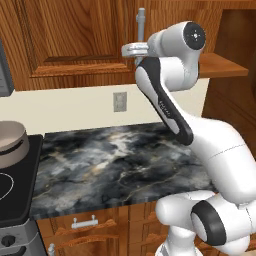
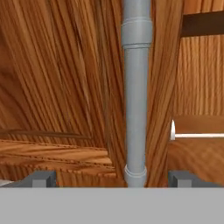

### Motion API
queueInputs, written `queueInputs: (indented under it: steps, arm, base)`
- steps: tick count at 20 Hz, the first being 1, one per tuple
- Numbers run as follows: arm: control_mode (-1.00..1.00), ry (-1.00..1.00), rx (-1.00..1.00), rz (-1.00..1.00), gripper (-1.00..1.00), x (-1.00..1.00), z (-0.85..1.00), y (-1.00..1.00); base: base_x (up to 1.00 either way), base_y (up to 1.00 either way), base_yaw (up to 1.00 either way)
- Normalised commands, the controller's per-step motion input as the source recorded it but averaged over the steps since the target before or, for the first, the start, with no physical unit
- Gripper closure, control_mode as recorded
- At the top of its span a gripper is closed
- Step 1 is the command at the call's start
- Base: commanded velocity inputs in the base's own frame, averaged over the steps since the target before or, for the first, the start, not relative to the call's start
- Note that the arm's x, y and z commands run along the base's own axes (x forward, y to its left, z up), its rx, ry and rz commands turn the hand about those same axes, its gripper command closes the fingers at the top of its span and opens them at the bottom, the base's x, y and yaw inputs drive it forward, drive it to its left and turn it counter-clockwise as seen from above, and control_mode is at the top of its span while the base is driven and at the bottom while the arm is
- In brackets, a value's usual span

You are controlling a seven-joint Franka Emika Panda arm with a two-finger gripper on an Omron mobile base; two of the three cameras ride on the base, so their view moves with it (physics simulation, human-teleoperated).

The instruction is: Open the cabinet and move the ladle to the pot. Then close the cabinet.

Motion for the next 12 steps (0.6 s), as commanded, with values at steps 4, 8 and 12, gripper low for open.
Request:
queueInputs:
  steps: [4, 8, 12]
  arm:
    - [-1.00, 0.09, 0.01, 0.00, -1.00, 0.69, 0.00, 0.09]
    - [-1.00, 0.15, 0.01, 0.00, -1.00, 0.66, 0.00, 0.00]
    - [-1.00, 0.13, 0.01, 0.00, -1.00, 0.63, -0.04, 0.00]
  base:
    - [0.00, 0.00, 0.00]
    - [0.00, 0.00, 0.00]
    - [0.00, 0.00, 0.00]
